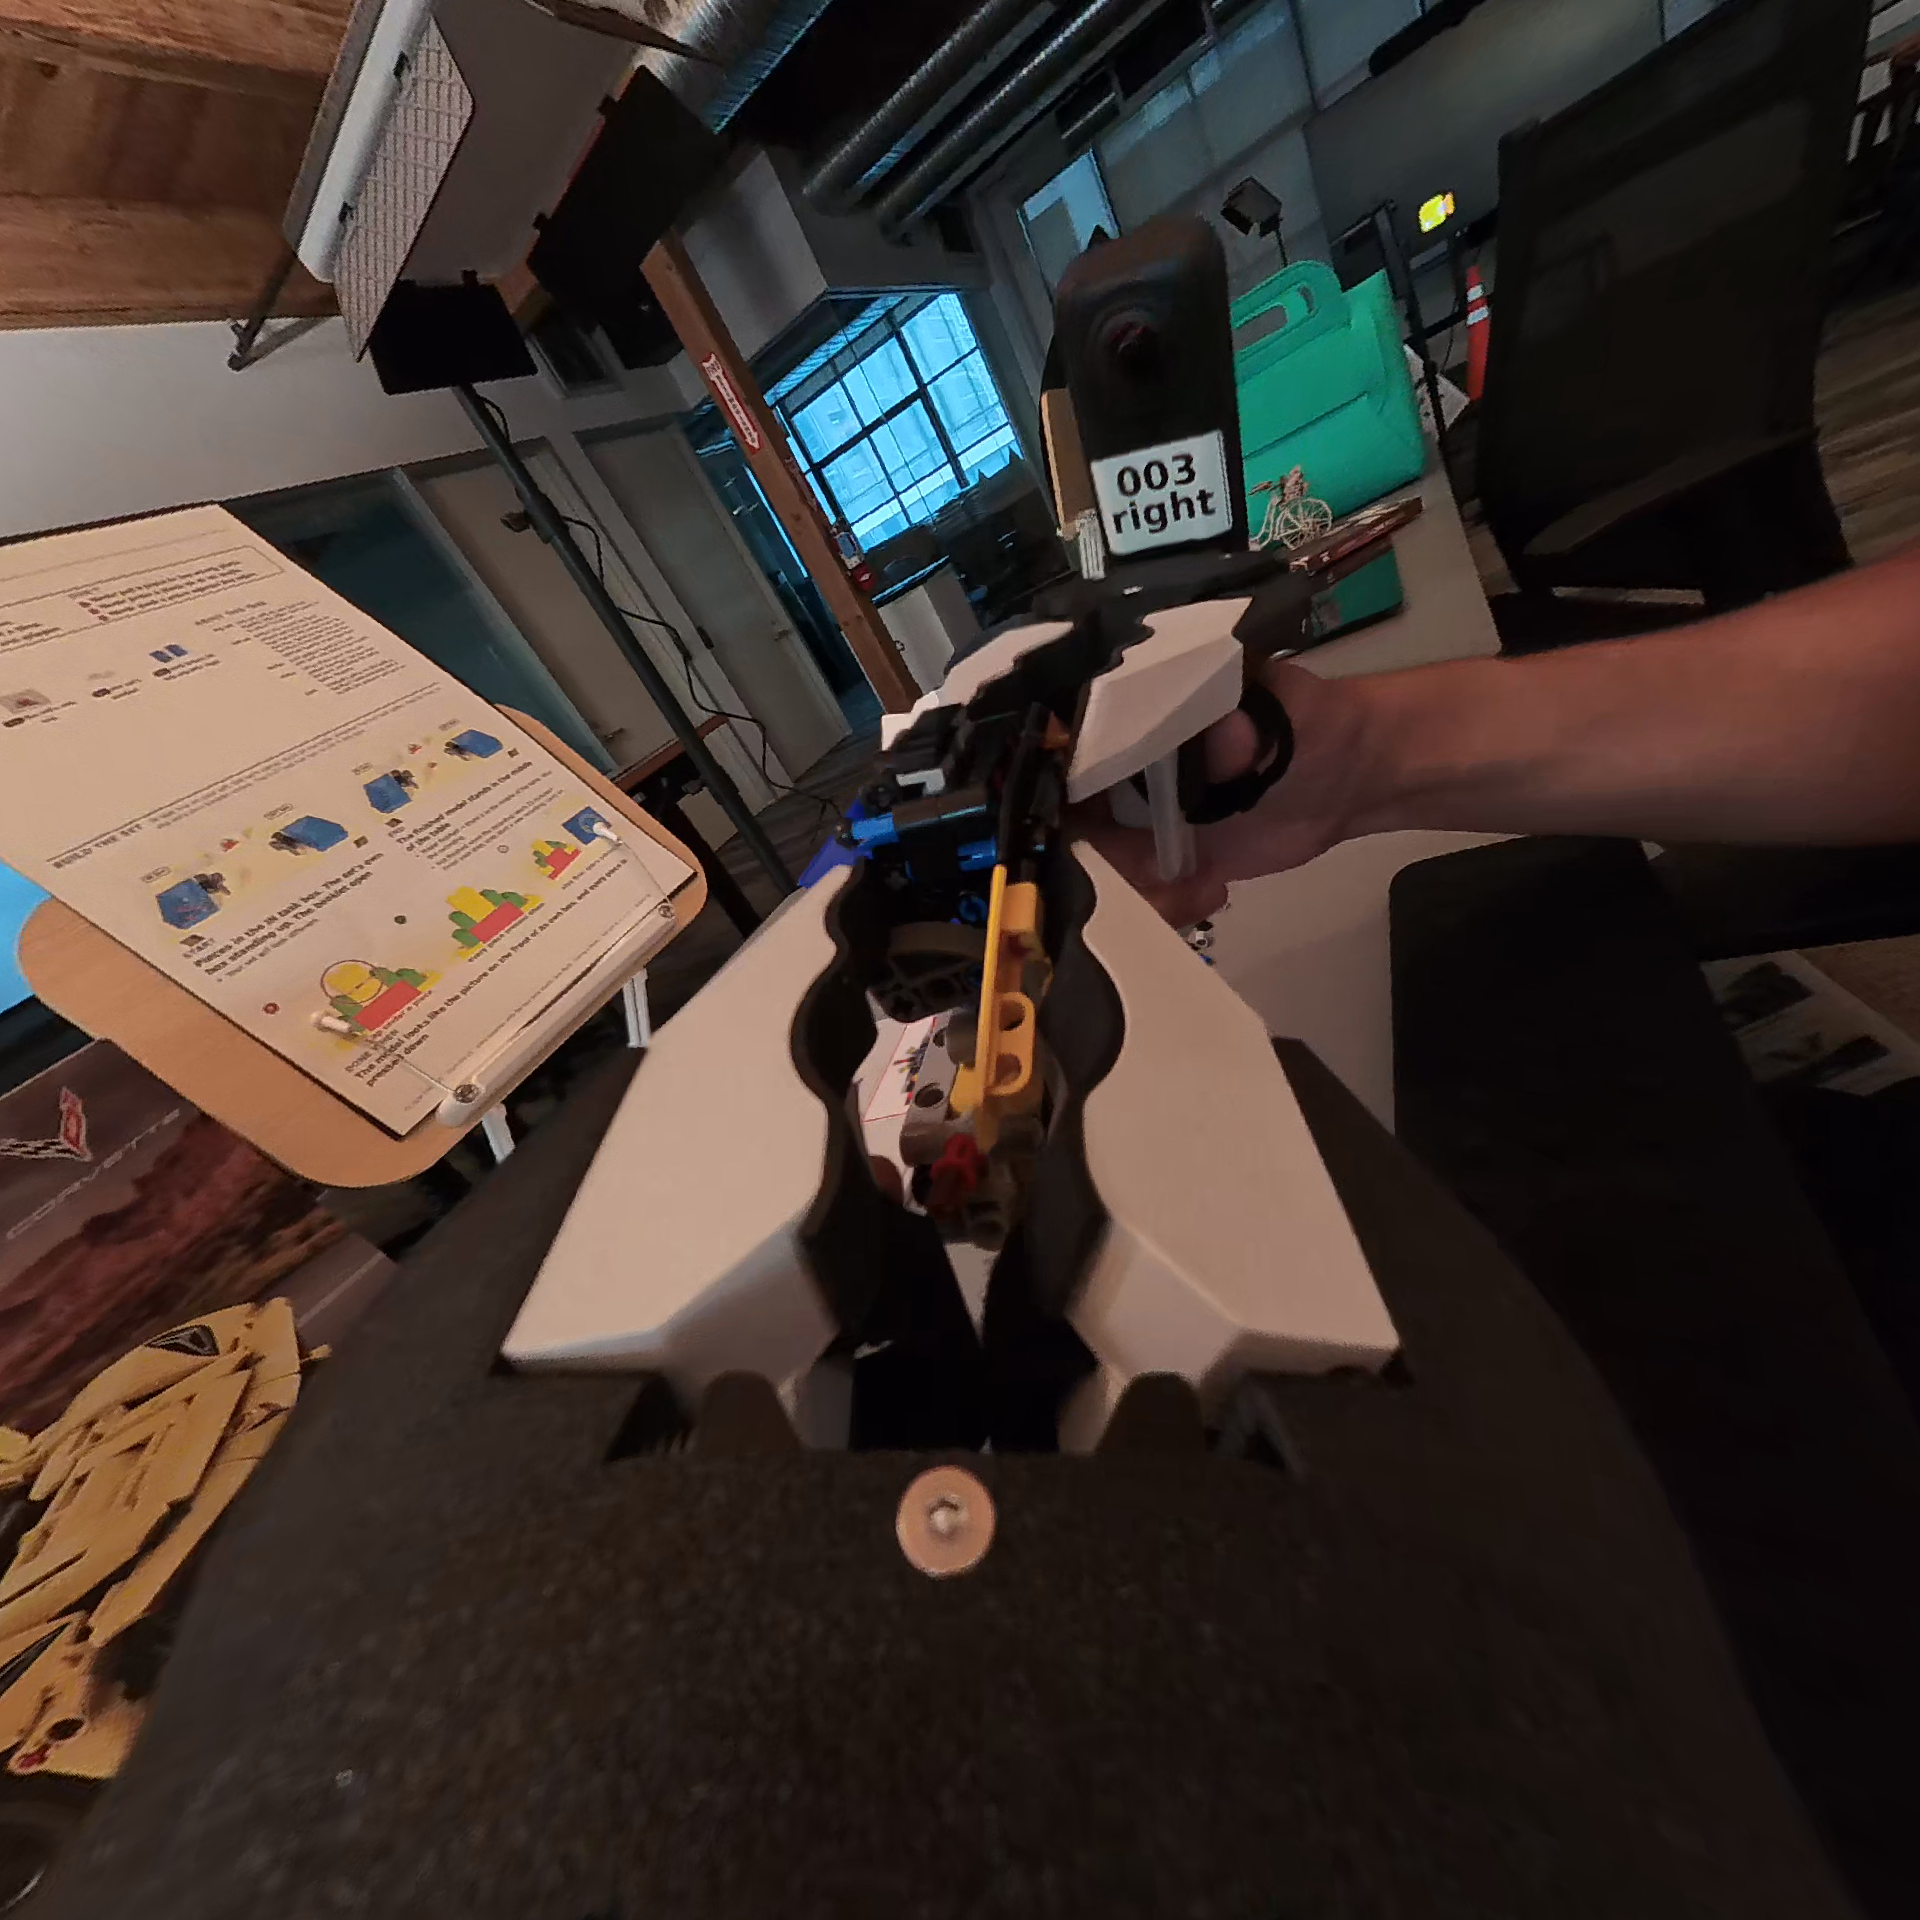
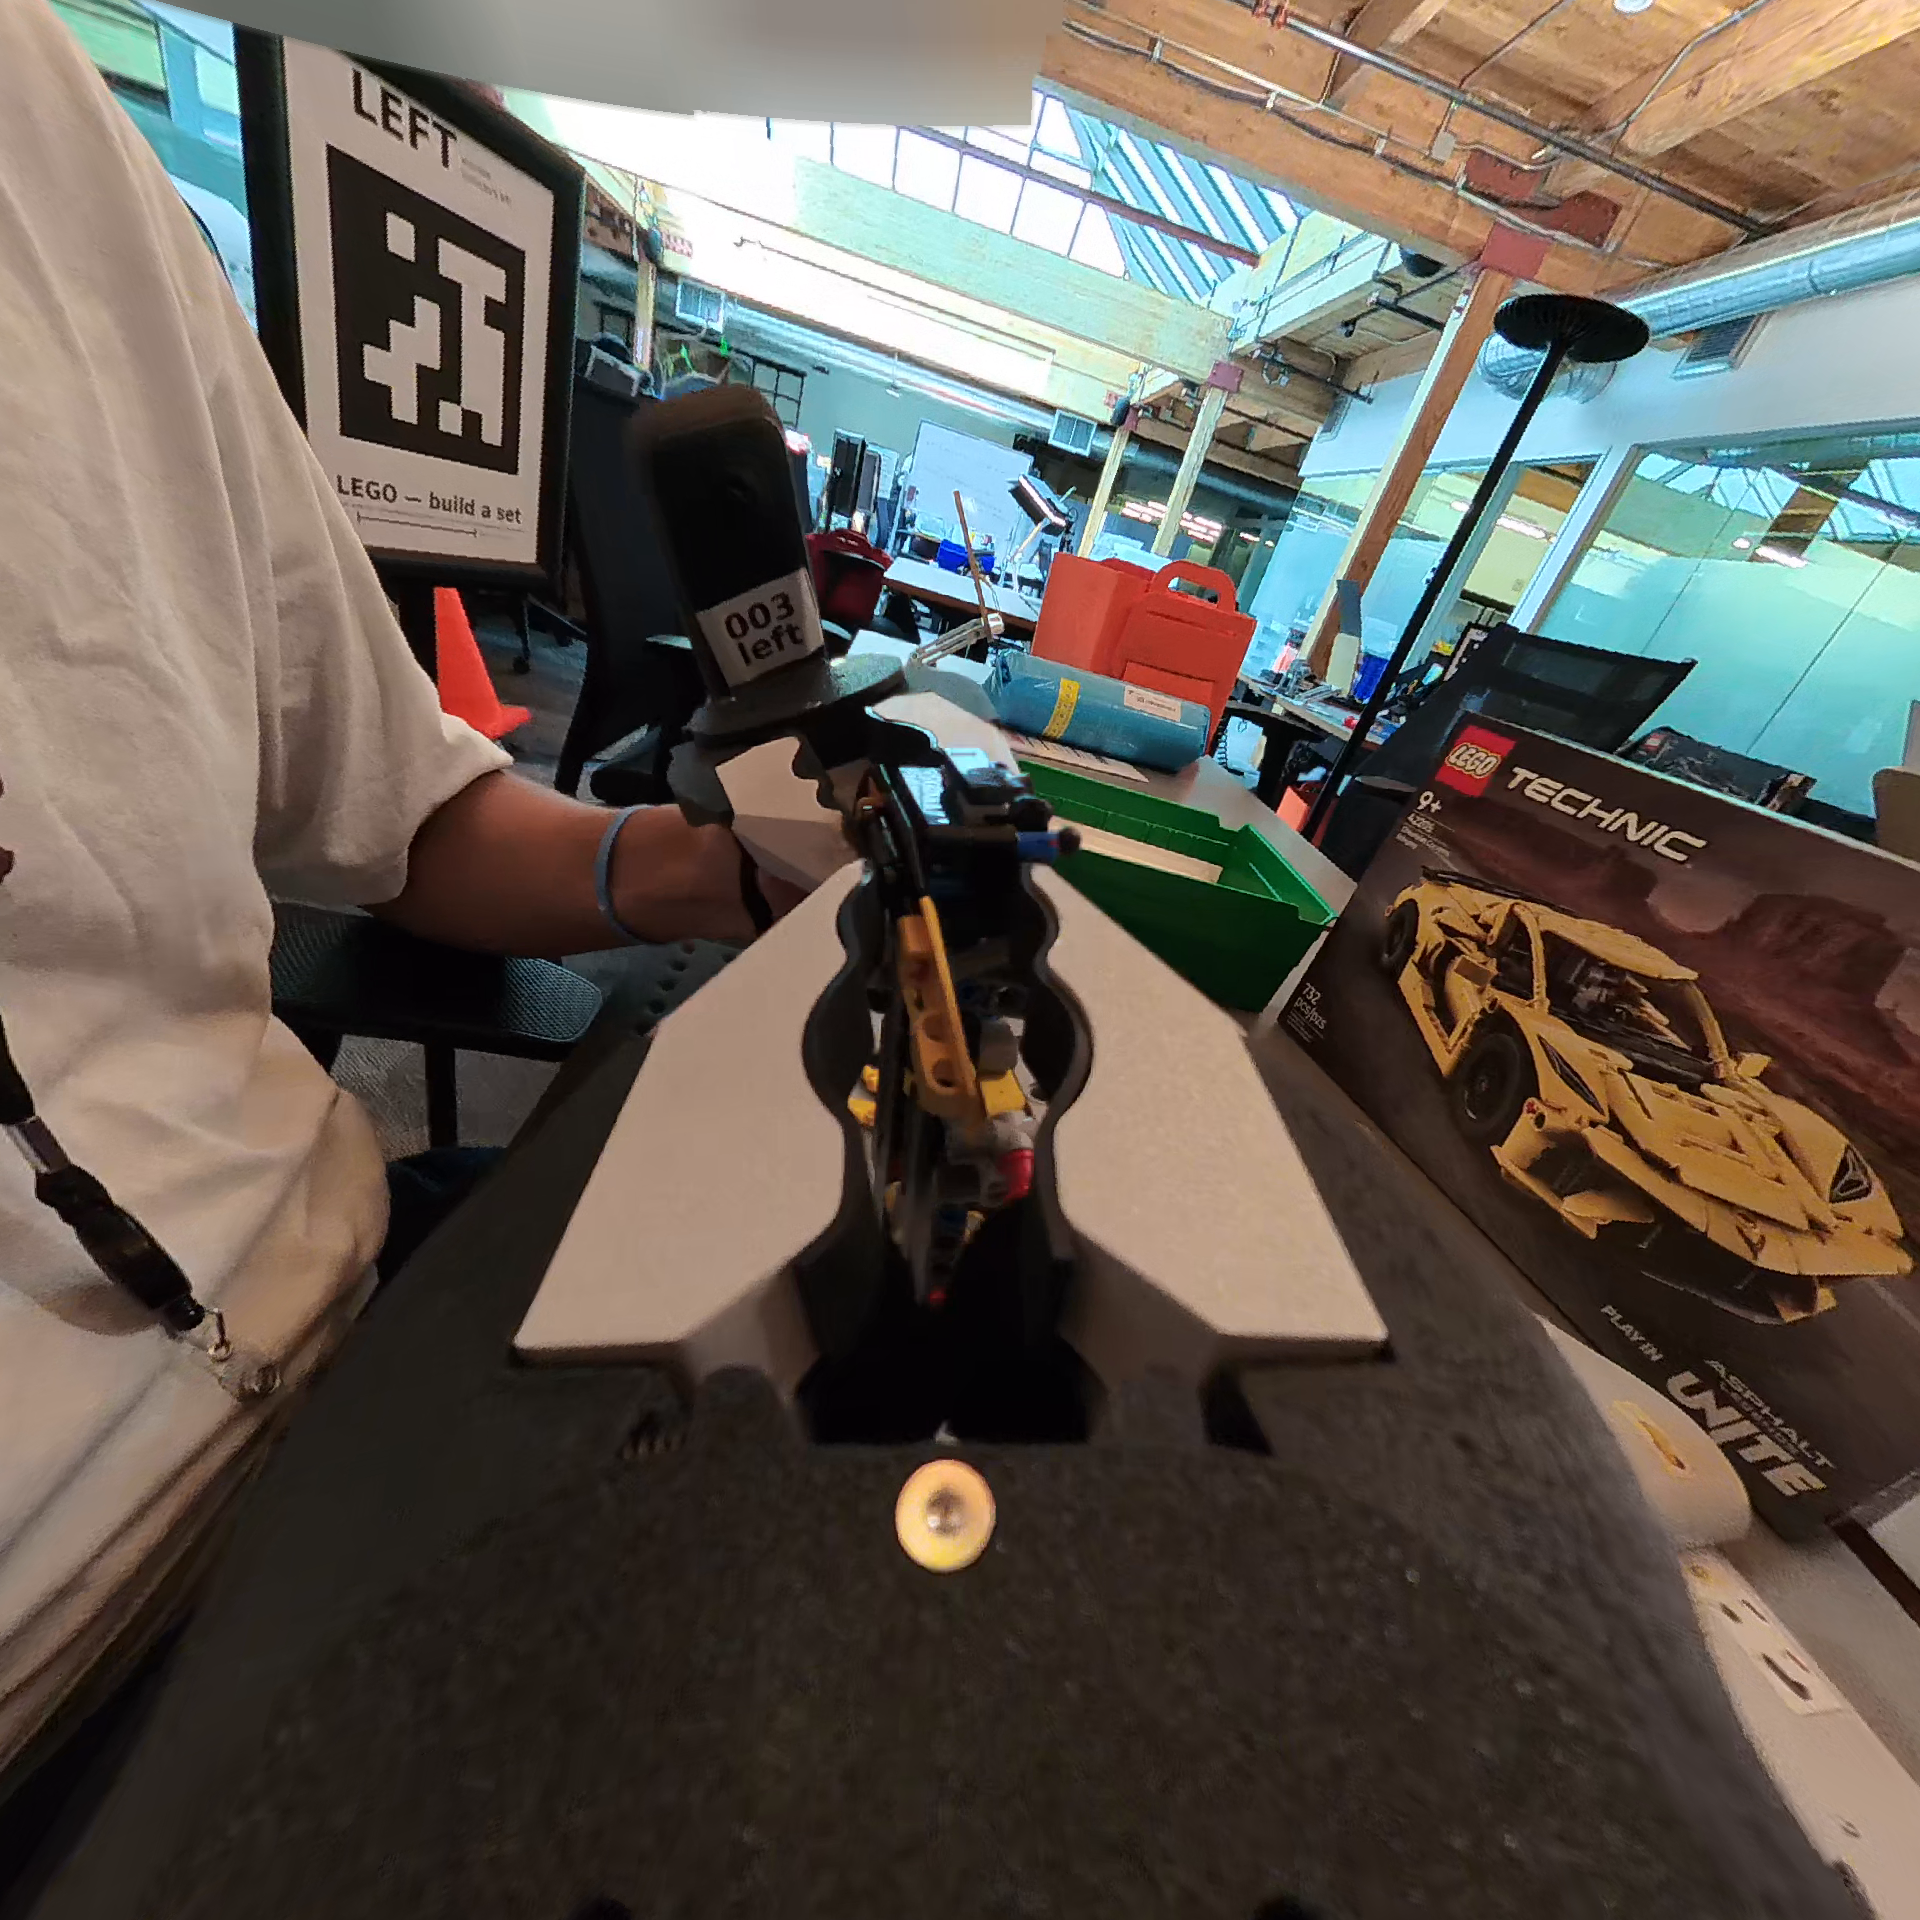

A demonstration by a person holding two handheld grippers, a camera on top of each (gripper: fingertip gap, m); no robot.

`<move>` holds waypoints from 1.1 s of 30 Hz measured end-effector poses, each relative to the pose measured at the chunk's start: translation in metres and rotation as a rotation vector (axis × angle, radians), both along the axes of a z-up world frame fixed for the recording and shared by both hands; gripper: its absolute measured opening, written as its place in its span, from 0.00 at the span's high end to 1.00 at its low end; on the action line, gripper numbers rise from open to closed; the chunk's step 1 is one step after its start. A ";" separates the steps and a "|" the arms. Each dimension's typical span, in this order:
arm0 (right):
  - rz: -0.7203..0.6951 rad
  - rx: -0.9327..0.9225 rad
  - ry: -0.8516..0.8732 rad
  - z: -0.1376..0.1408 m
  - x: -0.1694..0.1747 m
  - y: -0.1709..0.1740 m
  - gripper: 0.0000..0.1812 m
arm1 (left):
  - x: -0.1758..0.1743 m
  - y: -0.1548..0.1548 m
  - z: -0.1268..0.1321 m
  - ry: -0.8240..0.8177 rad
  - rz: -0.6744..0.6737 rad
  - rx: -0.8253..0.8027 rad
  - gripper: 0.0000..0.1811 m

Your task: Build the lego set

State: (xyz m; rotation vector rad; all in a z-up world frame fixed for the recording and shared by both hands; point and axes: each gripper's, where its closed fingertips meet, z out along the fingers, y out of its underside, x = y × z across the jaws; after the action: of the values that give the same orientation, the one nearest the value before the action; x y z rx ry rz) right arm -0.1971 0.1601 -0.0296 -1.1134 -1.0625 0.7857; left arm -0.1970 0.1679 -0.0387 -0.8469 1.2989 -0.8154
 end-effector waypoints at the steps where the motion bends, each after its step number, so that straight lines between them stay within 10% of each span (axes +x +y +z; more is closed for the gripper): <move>1: 0.012 -0.019 0.014 0.000 0.001 0.000 0.87 | 0.001 0.000 0.000 0.000 0.004 0.003 0.84; 33: -0.217 -0.033 -0.188 -0.022 0.048 -0.050 0.88 | 0.008 -0.045 -0.041 0.177 0.011 0.280 0.97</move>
State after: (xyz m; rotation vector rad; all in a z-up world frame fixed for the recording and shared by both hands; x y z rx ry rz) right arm -0.1492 0.1104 -0.0516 -1.3261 -1.0658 0.5358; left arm -0.1891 0.1231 -0.0800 -0.7128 1.5216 -0.5417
